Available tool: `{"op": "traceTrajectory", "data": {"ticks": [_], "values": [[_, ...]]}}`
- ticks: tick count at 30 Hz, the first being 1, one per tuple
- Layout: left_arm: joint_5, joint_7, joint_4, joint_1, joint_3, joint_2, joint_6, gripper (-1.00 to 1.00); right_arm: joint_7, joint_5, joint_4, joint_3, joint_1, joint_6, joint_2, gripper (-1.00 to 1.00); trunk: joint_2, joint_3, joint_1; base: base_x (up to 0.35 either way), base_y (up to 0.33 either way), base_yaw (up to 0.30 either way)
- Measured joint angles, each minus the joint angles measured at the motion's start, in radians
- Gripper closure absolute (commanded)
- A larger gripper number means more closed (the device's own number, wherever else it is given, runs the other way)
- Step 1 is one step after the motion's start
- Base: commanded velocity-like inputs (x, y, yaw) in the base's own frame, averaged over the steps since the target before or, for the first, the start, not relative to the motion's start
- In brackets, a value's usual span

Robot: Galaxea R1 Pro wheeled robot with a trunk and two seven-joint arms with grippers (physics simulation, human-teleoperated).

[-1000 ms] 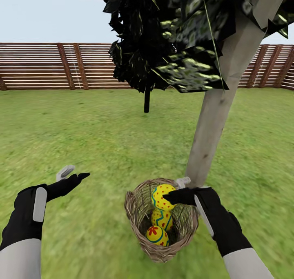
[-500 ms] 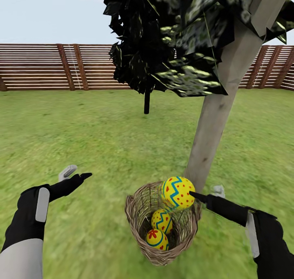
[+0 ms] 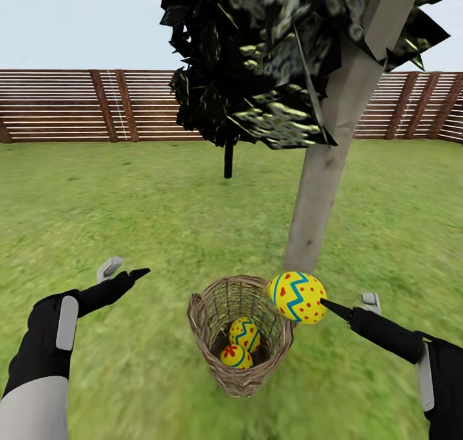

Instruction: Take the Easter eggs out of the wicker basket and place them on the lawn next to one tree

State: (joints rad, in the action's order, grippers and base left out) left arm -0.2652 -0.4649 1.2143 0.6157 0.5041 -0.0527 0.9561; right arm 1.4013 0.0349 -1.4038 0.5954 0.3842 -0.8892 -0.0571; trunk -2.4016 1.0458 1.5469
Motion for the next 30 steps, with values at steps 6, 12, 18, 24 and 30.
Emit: {"op": "traceTrajectory", "data": {"ticks": [6,12,18,24,30], "values": [[0.001,0.000,0.000,0.000,0.000,0.001,-0.001,-1.00,-0.002,0.001,0.000,0.179,0.000,0.002,-0.010,1.00,0.000,0.000,0.000,-0.018,-0.329,0.000],[0.001,0.000,-0.001,0.000,0.000,0.002,0.000,-1.00,-0.039,0.010,0.001,0.270,0.000,0.021,-0.009,1.00,0.000,0.000,0.000,0.000,-0.269,0.000],[0.000,-0.002,0.000,0.000,0.000,0.002,0.000,-1.00,-0.559,0.011,0.100,0.223,0.000,0.371,-0.001,1.00,0.000,0.000,0.000,0.000,-0.016,0.000],[0.000,-0.002,0.004,0.000,0.000,0.002,0.001,-1.00,-1.110,0.013,0.424,-0.118,0.001,0.783,-0.010,1.00,0.000,0.000,0.000,0.000,0.000,0.000],[0.000,0.000,0.005,0.000,0.000,0.002,0.001,-1.00,-1.353,0.016,0.636,-0.316,0.047,0.901,-0.010,1.00,0.000,0.000,0.000,0.000,0.000,0.000]]}}
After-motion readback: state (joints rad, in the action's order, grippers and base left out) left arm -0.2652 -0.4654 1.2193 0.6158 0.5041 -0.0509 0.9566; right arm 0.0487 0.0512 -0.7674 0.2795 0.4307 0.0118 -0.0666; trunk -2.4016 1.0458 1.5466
